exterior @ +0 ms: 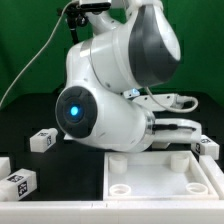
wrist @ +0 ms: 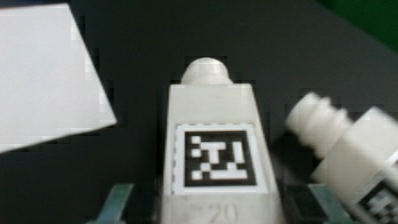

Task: Assemble one leg

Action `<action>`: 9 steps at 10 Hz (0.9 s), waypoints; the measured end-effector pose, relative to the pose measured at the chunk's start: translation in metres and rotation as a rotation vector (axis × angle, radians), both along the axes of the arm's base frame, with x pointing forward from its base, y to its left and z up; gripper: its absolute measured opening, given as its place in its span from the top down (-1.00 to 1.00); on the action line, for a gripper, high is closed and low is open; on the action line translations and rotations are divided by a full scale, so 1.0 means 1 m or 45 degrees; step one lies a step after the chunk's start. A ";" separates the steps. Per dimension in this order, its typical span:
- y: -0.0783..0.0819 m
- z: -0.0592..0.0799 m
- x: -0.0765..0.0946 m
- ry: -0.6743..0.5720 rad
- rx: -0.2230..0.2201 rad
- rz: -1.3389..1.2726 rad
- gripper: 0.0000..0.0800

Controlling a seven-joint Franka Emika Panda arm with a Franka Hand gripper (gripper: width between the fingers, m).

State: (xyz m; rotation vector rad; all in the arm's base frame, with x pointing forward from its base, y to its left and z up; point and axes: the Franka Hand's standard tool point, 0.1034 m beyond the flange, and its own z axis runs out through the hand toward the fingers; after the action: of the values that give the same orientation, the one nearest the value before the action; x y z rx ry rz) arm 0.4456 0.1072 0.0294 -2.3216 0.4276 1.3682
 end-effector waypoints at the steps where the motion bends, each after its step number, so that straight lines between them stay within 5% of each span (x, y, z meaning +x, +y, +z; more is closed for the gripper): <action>1: 0.005 0.021 0.000 0.010 0.024 0.028 0.29; 3: 0.019 0.062 0.008 0.028 0.054 0.074 0.29; 4: 0.021 0.069 0.013 0.001 0.055 0.078 0.29; 6: 0.021 0.066 0.013 -0.014 0.051 0.074 0.29; 9: 0.019 0.065 0.031 -0.321 -0.044 0.045 0.29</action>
Offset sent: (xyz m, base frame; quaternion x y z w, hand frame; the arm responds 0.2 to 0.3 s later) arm 0.0224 0.0234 0.0629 0.0139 0.0088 -0.0203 0.9997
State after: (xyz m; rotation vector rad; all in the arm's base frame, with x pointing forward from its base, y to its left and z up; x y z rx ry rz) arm 0.4763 0.1267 0.0944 -2.4987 0.3362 1.0713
